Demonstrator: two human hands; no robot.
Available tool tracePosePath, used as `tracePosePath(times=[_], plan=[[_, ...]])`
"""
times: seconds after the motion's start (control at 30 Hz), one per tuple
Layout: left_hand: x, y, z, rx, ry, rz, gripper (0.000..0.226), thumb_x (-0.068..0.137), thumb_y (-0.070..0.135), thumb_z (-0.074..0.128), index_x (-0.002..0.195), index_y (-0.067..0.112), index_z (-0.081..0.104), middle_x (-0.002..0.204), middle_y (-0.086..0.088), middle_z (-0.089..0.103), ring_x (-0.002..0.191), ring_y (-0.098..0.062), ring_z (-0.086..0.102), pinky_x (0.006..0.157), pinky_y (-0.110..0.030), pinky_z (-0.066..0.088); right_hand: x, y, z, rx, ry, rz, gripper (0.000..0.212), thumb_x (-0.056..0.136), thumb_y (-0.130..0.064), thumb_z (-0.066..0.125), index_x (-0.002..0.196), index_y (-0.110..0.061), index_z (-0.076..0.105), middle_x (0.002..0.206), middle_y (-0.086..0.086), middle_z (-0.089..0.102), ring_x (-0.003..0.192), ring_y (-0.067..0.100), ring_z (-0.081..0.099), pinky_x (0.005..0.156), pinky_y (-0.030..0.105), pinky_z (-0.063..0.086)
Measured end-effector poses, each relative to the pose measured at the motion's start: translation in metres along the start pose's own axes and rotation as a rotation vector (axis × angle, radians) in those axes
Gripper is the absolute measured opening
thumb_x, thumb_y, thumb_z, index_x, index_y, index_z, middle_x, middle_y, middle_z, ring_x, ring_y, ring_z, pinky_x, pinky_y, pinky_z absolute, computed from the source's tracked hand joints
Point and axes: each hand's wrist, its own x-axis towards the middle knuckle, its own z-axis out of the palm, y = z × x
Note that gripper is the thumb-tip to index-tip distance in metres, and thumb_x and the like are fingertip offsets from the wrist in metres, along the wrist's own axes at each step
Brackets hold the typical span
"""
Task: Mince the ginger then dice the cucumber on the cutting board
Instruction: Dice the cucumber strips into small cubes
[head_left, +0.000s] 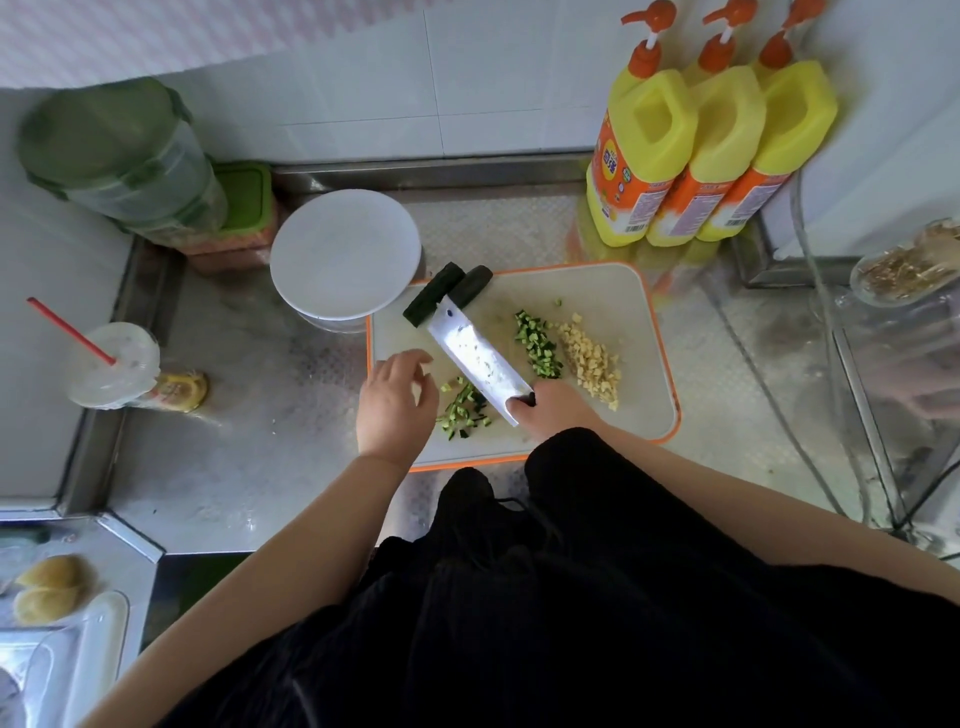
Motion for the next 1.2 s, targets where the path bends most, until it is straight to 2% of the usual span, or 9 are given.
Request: tracePosePath(times=[0.07,0.23,0.47,0.6,0.73,0.8,0.9,1.0,1.2], plan=[[-0.001,-0.005,-0.004,-0.029,0.079,-0.033,0.034,0.084,-0.002,0.054,0.116,0.008,0.059,0.107,-0.004,0.061,0.097,-0.023,0.055,0.090,-0.036,0.044,0.000,0.000,-0.002,-0.148,-0.032,-0.030,0.034,0.094,-0.034,0.046,0.067,-0.015,0.040,0.064,0.001,0.044,0.061,0.017,0.046,0.050,0.027,0.029],[0.000,-0.009,-0.012,-0.060,0.285,-0.115,0.030,0.084,-0.004,0.047,0.112,0.002,0.057,0.103,-0.011,0.056,0.097,-0.023,0.048,0.089,-0.039,0.044,-0.002,-0.012,0.008,-0.335,-0.121,-0.165,0.028,0.093,-0.037,0.044,0.082,-0.012,0.051,0.067,0.000,0.046,0.074,0.023,0.053,0.064,0.029,0.038],[0.005,-0.001,-0.011,-0.103,0.301,-0.132,0.031,0.088,0.003,0.045,0.118,0.003,0.056,0.104,-0.008,0.057,0.097,-0.018,0.047,0.092,-0.025,0.036,-0.006,-0.022,0.020,-0.472,-0.204,-0.200,0.024,0.093,-0.031,0.044,0.085,-0.010,0.053,0.068,0.000,0.044,0.077,0.022,0.050,0.068,0.030,0.037],[0.006,-0.003,-0.009,-0.101,0.294,-0.135,0.029,0.090,0.004,0.045,0.117,0.003,0.057,0.105,-0.008,0.057,0.097,-0.016,0.046,0.092,-0.024,0.036,-0.005,-0.021,0.019,-0.451,-0.172,-0.173,0.026,0.095,-0.030,0.043,0.079,-0.010,0.050,0.066,0.000,0.043,0.073,0.021,0.048,0.066,0.029,0.035],[0.003,-0.007,-0.005,-0.091,0.276,-0.165,0.029,0.091,-0.002,0.049,0.118,0.004,0.057,0.107,-0.008,0.057,0.100,-0.016,0.045,0.092,-0.020,0.033,0.001,-0.011,0.014,-0.386,-0.137,-0.088,0.030,0.094,-0.028,0.042,0.068,-0.012,0.044,0.064,0.001,0.043,0.060,0.017,0.043,0.053,0.026,0.031],[0.002,-0.009,-0.004,-0.092,0.265,-0.174,0.029,0.090,-0.002,0.049,0.118,0.005,0.057,0.108,-0.008,0.057,0.099,-0.018,0.045,0.092,-0.025,0.036,0.001,-0.007,0.012,-0.350,-0.127,-0.045,0.028,0.094,-0.028,0.042,0.073,-0.010,0.049,0.064,0.002,0.045,0.063,0.019,0.047,0.055,0.027,0.034],[-0.001,-0.012,0.002,-0.087,0.240,-0.182,0.030,0.091,-0.001,0.049,0.118,0.006,0.057,0.108,-0.007,0.057,0.099,-0.021,0.048,0.092,-0.033,0.040,0.001,0.000,0.010,-0.316,-0.109,0.021,0.036,0.095,-0.029,0.041,0.064,-0.012,0.044,0.061,0.003,0.044,0.055,0.016,0.043,0.049,0.027,0.031],[-0.003,-0.012,0.007,-0.075,0.197,-0.169,0.030,0.091,0.000,0.050,0.119,0.007,0.058,0.109,-0.008,0.057,0.099,-0.022,0.048,0.092,-0.035,0.041,0.005,0.008,0.004,-0.241,-0.070,0.087,0.037,0.096,-0.031,0.041,0.063,-0.013,0.044,0.061,0.002,0.046,0.055,0.016,0.045,0.050,0.027,0.034],[-0.005,-0.010,0.014,-0.049,0.112,-0.126,0.026,0.093,0.005,0.051,0.116,0.010,0.060,0.113,-0.005,0.060,0.102,-0.025,0.052,0.092,-0.038,0.044,0.007,0.023,-0.009,-0.082,0.015,0.159,0.035,0.094,-0.026,0.040,0.061,-0.012,0.037,0.057,0.003,0.037,0.050,0.018,0.037,0.047,0.027,0.024]])
